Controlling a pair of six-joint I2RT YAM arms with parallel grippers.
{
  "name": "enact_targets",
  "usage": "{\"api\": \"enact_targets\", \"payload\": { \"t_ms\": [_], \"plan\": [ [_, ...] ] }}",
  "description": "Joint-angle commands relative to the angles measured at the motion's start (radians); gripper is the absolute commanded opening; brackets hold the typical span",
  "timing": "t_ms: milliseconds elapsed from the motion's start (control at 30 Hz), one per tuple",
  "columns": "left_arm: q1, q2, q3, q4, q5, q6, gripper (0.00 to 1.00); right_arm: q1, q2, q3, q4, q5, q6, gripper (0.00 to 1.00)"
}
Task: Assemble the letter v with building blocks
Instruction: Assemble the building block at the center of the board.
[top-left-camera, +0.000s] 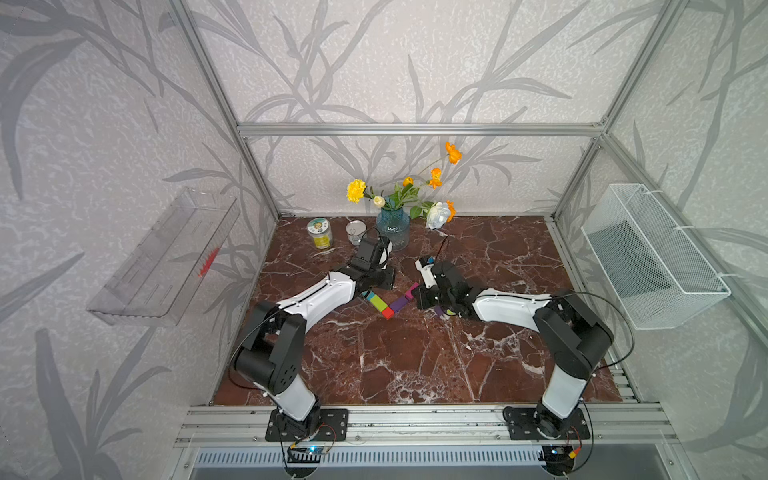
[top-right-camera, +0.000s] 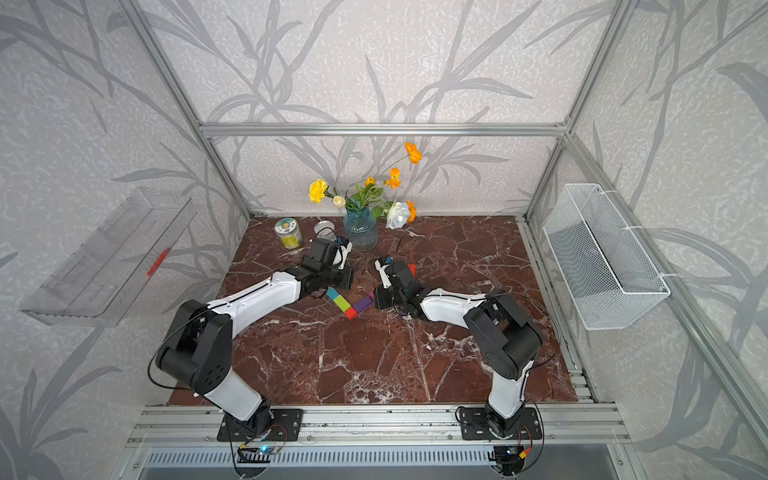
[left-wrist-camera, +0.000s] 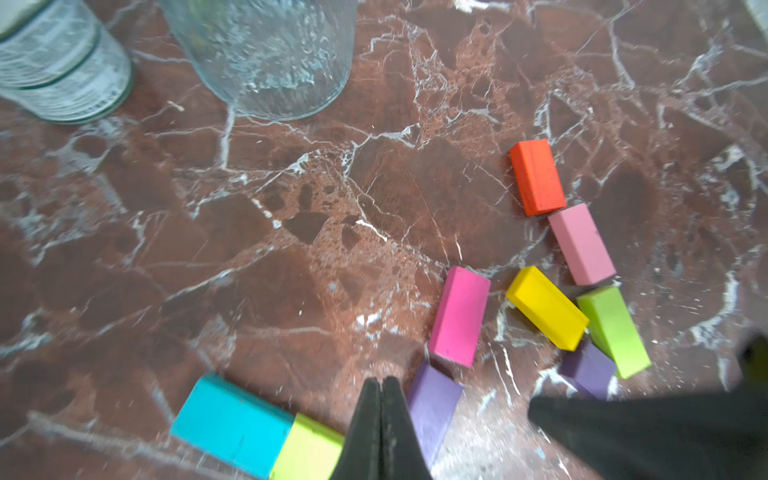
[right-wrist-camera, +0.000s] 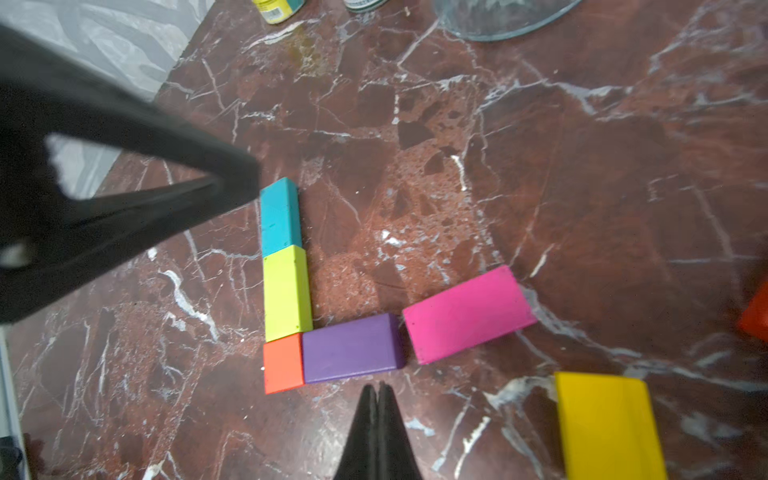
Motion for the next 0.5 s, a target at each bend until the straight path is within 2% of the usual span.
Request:
{"api": "enact_targets", "payload": {
  "t_ms": [0, 167, 467],
  "plan": [
    [0.0, -0.09, -0.099, 0.004, -0.015, -0.047, 0.0, -0.042, 0.038, 0.066, -0.08, -0.017, -0.055, 0.0],
    [-0.002, -0.184, -0.206, 0.019, 0.08, -0.09, 0.0, -0.073, 0.105, 0.154, -0.145, -0.036, -0.091, 0.0],
    [-0.002, -0.211, -0.312, 0.083, 0.127, -0.158, 0.0, -0.096, 0.197, 0.267, -0.232, -0.05, -0.123, 0.0]
  ]
}}
